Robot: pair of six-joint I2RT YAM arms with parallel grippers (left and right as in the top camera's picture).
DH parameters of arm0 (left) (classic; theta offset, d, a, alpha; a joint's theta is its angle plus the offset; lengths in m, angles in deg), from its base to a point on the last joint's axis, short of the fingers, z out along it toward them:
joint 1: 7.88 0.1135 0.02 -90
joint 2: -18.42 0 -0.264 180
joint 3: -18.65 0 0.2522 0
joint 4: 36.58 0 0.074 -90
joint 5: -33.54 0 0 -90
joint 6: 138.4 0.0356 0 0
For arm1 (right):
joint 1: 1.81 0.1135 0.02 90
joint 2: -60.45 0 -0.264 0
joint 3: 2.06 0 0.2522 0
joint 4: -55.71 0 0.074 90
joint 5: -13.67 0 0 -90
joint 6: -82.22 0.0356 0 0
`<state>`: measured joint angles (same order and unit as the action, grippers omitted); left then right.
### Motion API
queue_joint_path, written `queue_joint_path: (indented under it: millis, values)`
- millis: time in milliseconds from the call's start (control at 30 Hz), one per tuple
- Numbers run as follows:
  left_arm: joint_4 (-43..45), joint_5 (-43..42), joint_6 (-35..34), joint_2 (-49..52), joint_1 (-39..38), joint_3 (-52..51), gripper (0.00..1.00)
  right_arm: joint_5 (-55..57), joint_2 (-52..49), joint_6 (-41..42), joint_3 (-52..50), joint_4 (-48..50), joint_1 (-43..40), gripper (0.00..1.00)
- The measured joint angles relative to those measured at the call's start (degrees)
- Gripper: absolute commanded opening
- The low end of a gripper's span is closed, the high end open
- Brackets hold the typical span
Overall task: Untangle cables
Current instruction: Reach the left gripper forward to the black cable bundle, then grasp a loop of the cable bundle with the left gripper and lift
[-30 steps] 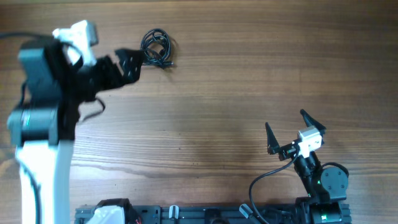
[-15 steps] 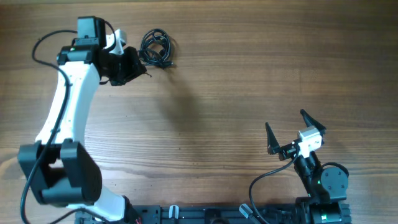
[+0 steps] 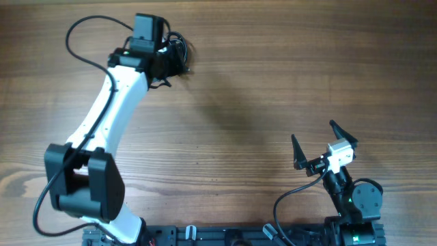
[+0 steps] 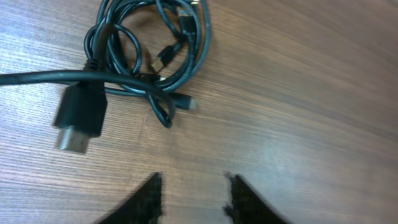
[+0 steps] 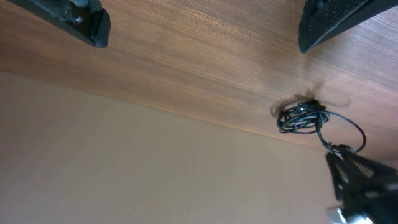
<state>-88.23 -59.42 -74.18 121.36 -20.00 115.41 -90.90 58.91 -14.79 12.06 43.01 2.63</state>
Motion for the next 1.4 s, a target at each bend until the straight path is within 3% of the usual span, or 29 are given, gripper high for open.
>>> queue_joint_path:
  millis: [267,333,400,433,467,500,800,1100,1400]
  values:
    - [6.5,6.9,-2.3,6.4,-1.3,0.0,0.75,0.0,0.0,0.0,0.0,0.0,0.0,1.0]
    - [9.8,7.6,-2.6,7.8,-1.3,0.0,0.75,0.0,0.0,0.0,0.0,0.0,0.0,1.0]
    - [13.0,7.8,-2.8,9.3,-1.3,0.0,0.67,0.0,0.0,0.0,0.0,0.0,0.0,1.0]
    - [13.7,7.9,-2.9,9.8,-1.3,0.0,0.52,0.0,0.0,0.0,0.0,0.0,0.0,1.0]
    - [14.6,7.9,-3.1,10.6,-1.3,0.0,0.13,0.0,0.0,0.0,0.0,0.0,0.0,1.0]
    - [15.0,7.9,-3.1,11.1,-1.3,0.0,0.04,0.0,0.0,0.0,0.0,0.0,0.0,1.0]
    - [14.7,6.9,-1.7,11.3,-1.3,0.0,0.04,0.0,0.0,0.0,0.0,0.0,0.0,1.0]
    - [2.1,-6.1,-1.3,-6.4,-1.3,0.3,0.04,0.0,0.0,0.0,0.0,0.0,0.0,1.0]
    - [-8.7,-8.5,-0.3,-5.9,-1.3,-2.4,0.04,0.0,0.0,0.0,0.0,0.0,0.0,1.0]
